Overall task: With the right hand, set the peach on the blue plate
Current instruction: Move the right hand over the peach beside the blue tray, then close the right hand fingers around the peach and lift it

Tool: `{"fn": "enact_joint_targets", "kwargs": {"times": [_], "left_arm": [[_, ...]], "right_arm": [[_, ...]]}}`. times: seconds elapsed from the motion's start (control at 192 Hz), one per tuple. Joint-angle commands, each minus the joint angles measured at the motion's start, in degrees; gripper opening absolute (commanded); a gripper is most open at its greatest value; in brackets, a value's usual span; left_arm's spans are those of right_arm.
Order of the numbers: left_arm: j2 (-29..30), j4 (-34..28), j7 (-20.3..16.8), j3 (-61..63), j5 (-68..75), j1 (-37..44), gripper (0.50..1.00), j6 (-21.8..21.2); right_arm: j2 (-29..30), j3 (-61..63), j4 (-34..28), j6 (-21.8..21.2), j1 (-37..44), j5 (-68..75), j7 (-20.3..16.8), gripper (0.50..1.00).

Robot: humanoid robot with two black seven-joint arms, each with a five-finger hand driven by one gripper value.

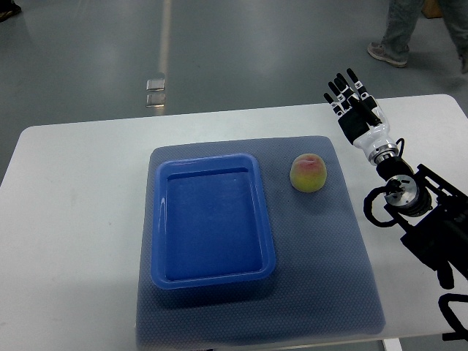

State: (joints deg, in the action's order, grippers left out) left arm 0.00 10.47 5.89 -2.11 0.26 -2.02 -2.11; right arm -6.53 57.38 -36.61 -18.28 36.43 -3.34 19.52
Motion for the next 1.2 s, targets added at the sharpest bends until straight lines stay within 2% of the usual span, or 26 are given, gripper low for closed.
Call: {"fn": "enact_joint_targets", "kwargs": {"times": [0.0,0.296,0.426,0.432,0.525,0.572,0.577,0.634,0.681,0.686,0.697,0.764,0.811,0.816,0.868,1.107,1.113,1.196], "left_arm": [[0.0,0.0,0.0,-0.2,-0.1,0.0,1.000,0.0],[0.0,0.0,-1.1,-0.3,-0.3,0.0,1.000,0.0],[0.0,0.0,-0.8,-0.2,-0.3,-0.1,1.000,0.0],[0.0,0.0,-0.8,-0.2,-0.3,-0.1,1.000,0.0],[0.0,0.0,-0.6,-0.1,-0.3,0.0,1.000,0.0],[0.0,0.0,-0.6,-0.1,-0.3,0.0,1.000,0.0],[0.0,0.1,-0.6,0.0,-0.3,0.0,1.000,0.0],[0.0,0.1,-0.5,0.0,-0.3,0.0,1.000,0.0],[0.0,0.1,-0.5,0.0,-0.3,0.0,1.000,0.0],[0.0,0.1,-0.5,0.1,-0.2,0.0,1.000,0.0],[0.0,0.1,-0.5,0.1,-0.2,0.0,1.000,0.0],[0.0,0.2,-0.4,0.0,-0.1,-0.1,1.000,0.1],[0.0,0.2,-0.4,0.0,-0.1,-0.1,1.000,0.1],[0.0,0.7,-0.4,0.0,-0.2,0.0,1.000,0.0],[0.0,0.8,-0.4,0.0,-0.2,-0.1,1.000,0.0],[0.0,0.8,-0.4,0.0,-0.2,0.0,1.000,0.0],[0.0,0.9,-0.4,0.0,-0.2,0.0,1.000,0.0],[0.0,0.9,-0.4,0.0,-0.2,0.0,1.000,0.0]], "right_arm": [[0.0,0.0,0.0,0.0,0.0,0.0,0.0,0.936],[-0.1,-0.9,0.1,-0.6,0.1,-0.4,0.0,0.936],[-1.2,-2.0,-0.3,-1.3,1.7,-6.3,-0.5,0.934],[-2.6,-4.3,-0.8,-1.7,4.2,-14.1,-0.5,0.934],[-7.9,-13.2,-1.7,-2.4,10.0,-39.7,-0.1,0.934],[-7.9,-13.3,-1.7,-2.4,10.0,-39.7,-0.1,0.934],[-10.6,-17.8,-3.4,-2.4,13.3,-52.9,-0.1,0.934],[-13.1,-22.3,-6.3,-3.0,16.0,-64.0,-0.1,0.934],[-13.2,-22.3,-6.3,-3.0,16.0,-64.0,-0.1,0.934],[-15.7,-26.0,-9.2,-4.5,18.4,-70.2,-0.4,0.934],[-16.1,-26.7,-10.0,-4.8,18.9,-71.0,-0.4,0.934],[-18.5,-31.4,-12.9,-7.1,21.1,-73.3,-0.7,0.934],[-18.5,-31.4,-12.9,-7.1,21.1,-73.3,-0.7,0.934],[-19.7,-34.8,-14.0,-8.2,22.9,-73.8,-1.1,0.934],[-20.4,-36.9,-14.5,-8.4,23.7,-73.9,-1.7,0.934],[-20.7,-37.9,-14.6,-6.3,21.4,-73.9,-2.9,0.934],[-20.2,-38.0,-14.6,-5.2,20.1,-74.0,-2.9,0.934],[-19.7,-38.1,-14.5,-3.8,19.2,-74.1,-3.0,0.934]]}}
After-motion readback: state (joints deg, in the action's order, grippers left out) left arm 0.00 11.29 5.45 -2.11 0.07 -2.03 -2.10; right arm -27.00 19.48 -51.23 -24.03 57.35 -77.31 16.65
